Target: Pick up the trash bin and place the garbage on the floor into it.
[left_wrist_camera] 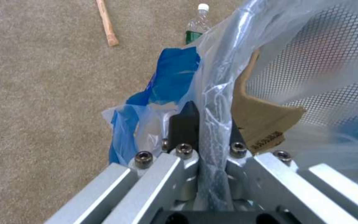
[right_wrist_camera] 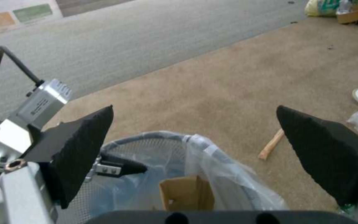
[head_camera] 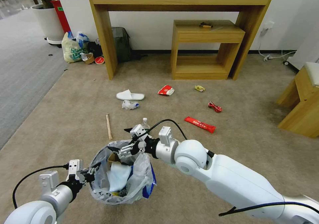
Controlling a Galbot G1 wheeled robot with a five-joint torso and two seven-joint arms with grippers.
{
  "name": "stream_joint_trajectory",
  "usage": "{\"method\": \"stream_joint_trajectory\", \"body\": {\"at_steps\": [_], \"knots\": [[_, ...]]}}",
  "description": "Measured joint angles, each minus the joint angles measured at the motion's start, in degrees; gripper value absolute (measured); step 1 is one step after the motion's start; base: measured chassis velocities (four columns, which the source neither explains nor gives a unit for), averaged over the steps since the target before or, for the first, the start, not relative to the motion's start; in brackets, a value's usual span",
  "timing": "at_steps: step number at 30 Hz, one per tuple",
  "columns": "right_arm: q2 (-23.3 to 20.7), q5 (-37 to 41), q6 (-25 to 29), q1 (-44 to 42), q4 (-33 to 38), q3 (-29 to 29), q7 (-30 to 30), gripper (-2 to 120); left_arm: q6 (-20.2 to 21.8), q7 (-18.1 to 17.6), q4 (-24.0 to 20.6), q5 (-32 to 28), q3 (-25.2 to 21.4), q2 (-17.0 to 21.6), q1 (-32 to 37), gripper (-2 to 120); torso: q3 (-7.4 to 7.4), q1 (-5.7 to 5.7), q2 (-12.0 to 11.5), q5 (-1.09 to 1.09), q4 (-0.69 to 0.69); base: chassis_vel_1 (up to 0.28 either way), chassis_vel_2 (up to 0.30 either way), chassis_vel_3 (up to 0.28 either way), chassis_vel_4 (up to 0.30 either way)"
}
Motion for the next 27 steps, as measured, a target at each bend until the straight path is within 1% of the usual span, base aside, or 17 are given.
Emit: {"method": "stream_joint_trajectory", "body": {"at_steps": [3,5,7,10,11,12,14,15,17,18,20,21,24,25,27], "knots": [[0.1,0.0,-0.1,0.0,-0.2,0.7,0.2,100,0.0,0.1,0.0,0.0,-0.2,0.0,0.0,0,0.0,0.0,0.0,0.0,0.0,0.0,0.0,0.0,0.0],[-0.1,0.1,-0.4,-0.6,-0.3,3.3,1.1,100,0.0,0.3,0.0,0.0,-0.7,-0.1,0.2,0,0.0,0.0,0.0,0.0,0.0,0.0,0.0,0.0,0.0],[-0.4,0.1,-0.6,-1.0,-0.5,4.4,1.4,100,0.0,0.3,0.1,-0.1,-0.8,-0.1,0.2,0,0.0,0.0,0.0,0.0,0.01,0.0,0.0,0.0,0.0],[-2.3,0.1,-1.3,-3.4,-0.7,9.8,2.1,100,0.0,0.6,0.3,-0.2,-1.3,-0.2,0.5,0,0.0,0.0,0.0,0.01,0.0,0.0,0.0,0.0,0.0],[-2.3,0.1,-1.3,-3.4,-0.7,9.8,2.1,100,0.0,0.6,0.3,-0.2,-1.3,-0.2,0.5,0,0.0,0.0,0.0,0.01,0.0,0.0,0.0,0.0,0.0],[-2.9,0.1,-1.6,-4.3,-0.7,11.3,2.3,100,0.0,0.6,0.3,-0.2,-1.4,-0.2,0.5,0,0.0,0.0,0.0,0.0,0.0,0.0,0.0,0.0,0.0],[-5.3,-0.3,-1.8,-7.4,-0.8,15.4,2.6,100,0.0,0.6,0.6,-0.2,-1.6,-0.2,0.6,0,0.0,0.0,0.0,0.01,-0.01,0.0,0.0,0.0,0.0],[-5.3,-0.3,-1.8,-7.4,-0.8,15.4,2.6,100,0.0,0.6,0.6,-0.2,-1.6,-0.2,0.6,0,0.0,0.0,0.0,0.01,-0.01,0.0,0.0,0.0,0.0],[-6.9,-1.3,-1.0,-10.0,-1.9,17.8,2.8,100,0.0,0.7,0.7,-0.3,-1.8,-0.2,0.6,0,0.0,0.0,0.0,0.01,0.0,0.0,0.0,0.0,0.0],[-6.9,-1.3,-1.0,-10.0,-1.9,17.8,2.8,100,0.0,0.7,0.7,-0.3,-1.8,-0.2,0.6,0,0.0,0.0,0.0,0.01,0.0,0.0,0.0,0.0,0.0],[-8.1,-2.7,0.2,-12.8,-3.9,19.8,2.9,100,0.0,0.7,0.7,-0.3,-2.0,-0.2,0.7,0,0.0,0.0,0.0,0.01,-0.01,0.0,0.0,0.0,0.0],[-8.1,-2.7,0.2,-12.8,-3.9,19.8,2.9,100,0.0,0.7,0.7,-0.3,-2.0,-0.2,0.7,0,0.0,0.0,0.0,0.01,-0.01,0.0,0.0,0.0,0.0],[-8.3,-4.7,1.6,-15.8,-8.8,21.9,2.8,100,0.0,0.7,0.3,-0.4,-2.3,0.0,1.1,0,0.0,0.0,0.0,0.01,0.0,0.0,0.0,0.0,0.0],[-8.3,-4.7,1.6,-15.8,-8.8,21.9,2.8,100,0.0,0.7,0.3,-0.4,-2.3,0.0,1.1,0,0.0,0.0,0.0,0.01,0.0,0.0,0.0,0.0,0.0],[-7.8,-6.1,2.6,-17.1,-13.0,22.8,2.2,100,0.0,0.7,0.0,-0.5,-2.5,0.0,1.5,0,0.0,0.0,0.0,0.01,0.0,0.0,0.0,0.0,0.0]]}}
